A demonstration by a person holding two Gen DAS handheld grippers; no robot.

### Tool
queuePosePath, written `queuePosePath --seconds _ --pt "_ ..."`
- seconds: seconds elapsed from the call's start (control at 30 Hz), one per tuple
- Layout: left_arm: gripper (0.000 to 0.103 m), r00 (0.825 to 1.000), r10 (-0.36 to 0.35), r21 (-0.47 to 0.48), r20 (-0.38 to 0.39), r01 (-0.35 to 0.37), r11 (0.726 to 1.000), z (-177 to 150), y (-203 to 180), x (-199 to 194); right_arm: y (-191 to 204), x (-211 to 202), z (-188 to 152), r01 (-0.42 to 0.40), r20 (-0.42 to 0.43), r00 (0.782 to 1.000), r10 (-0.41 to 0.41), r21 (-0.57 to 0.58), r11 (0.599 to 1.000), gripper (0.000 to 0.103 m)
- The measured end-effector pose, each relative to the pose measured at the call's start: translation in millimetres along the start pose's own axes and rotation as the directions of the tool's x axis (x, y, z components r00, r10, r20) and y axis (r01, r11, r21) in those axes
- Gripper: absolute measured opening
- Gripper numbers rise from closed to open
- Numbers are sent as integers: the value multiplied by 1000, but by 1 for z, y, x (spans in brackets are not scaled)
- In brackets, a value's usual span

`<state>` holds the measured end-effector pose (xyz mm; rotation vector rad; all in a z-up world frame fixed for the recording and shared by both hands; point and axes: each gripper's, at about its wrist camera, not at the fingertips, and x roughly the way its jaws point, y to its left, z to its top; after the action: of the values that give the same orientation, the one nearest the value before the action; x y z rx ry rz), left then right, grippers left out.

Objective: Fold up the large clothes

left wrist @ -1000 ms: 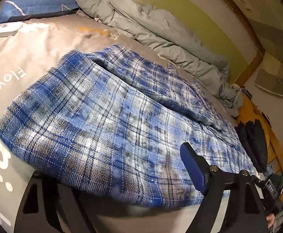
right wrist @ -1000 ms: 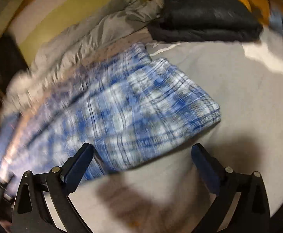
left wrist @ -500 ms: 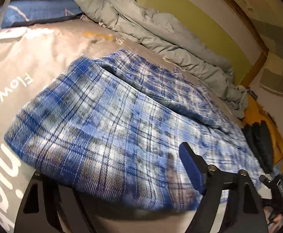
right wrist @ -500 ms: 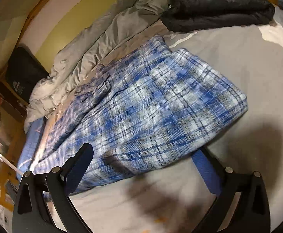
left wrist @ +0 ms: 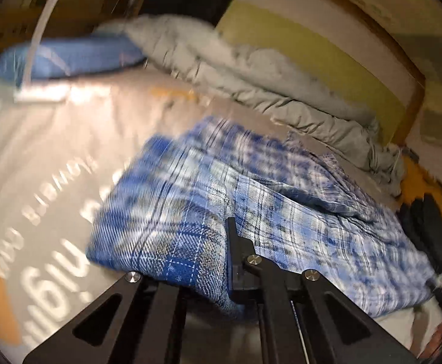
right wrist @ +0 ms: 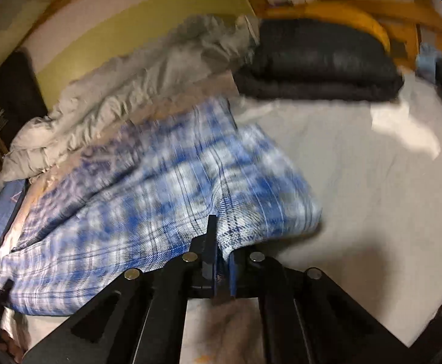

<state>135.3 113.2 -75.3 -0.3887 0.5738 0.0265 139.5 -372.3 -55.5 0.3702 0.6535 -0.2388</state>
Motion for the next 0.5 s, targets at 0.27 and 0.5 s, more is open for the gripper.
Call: queuePosePath --seconds 0.27,0.5 --pt "5 994 10 57 -109 -4 998 -8 11 -77 1 -86 -3 26 -12 1000 -27 -108 994 3" --pt "5 989 37 99 -146 -23 995 -7 2 -76 1 -94 -18 36 -20 999 -40 -174 984 4"
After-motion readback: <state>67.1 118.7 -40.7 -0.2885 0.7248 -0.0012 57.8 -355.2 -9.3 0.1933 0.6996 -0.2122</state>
